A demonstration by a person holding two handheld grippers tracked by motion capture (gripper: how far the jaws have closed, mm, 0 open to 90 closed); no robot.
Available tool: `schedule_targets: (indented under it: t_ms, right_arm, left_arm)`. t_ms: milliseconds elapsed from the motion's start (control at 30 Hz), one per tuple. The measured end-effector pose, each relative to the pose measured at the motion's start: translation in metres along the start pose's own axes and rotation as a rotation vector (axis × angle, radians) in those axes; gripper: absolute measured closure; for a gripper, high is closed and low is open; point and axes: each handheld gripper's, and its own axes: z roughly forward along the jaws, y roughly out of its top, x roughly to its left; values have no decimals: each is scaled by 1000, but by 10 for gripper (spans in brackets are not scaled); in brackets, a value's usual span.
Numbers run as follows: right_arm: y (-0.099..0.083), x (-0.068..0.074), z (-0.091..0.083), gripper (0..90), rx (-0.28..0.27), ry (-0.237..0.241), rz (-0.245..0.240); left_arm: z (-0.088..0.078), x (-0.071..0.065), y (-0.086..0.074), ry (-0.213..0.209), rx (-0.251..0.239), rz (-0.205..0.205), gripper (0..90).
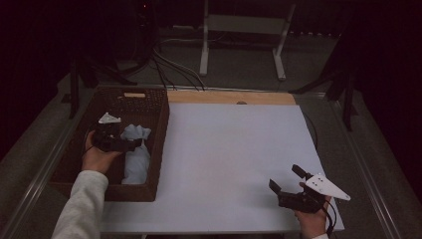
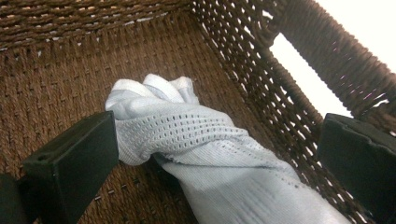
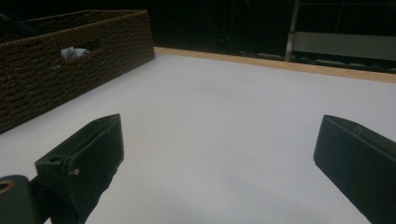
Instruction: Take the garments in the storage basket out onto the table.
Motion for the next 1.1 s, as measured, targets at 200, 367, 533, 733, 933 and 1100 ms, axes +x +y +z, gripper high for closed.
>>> schedule_targets:
  t_ms: [200, 367, 533, 733, 933, 1100]
  right_arm:
    - [0, 0, 0, 19, -1, 0, -1]
    - [0, 0, 0, 19, -1, 0, -1]
    - [0, 0, 0, 19, 1, 0, -2]
    - [0, 0, 0, 19, 1, 0, 0]
    - [0, 0, 0, 19, 0, -1, 0]
    - [0, 0, 0, 19, -2, -1, -2]
  left_arm:
    - [7, 0, -1, -36, 49, 6, 1]
    - [14, 1, -3, -48, 106, -1, 1]
    - [17, 2, -4, -47, 144, -6, 1]
    - [21, 1, -4, -54, 190, -14, 1]
    - [24, 0, -3, -90, 265, -45, 1]
    - [29, -5, -4, -119, 340, -37, 1]
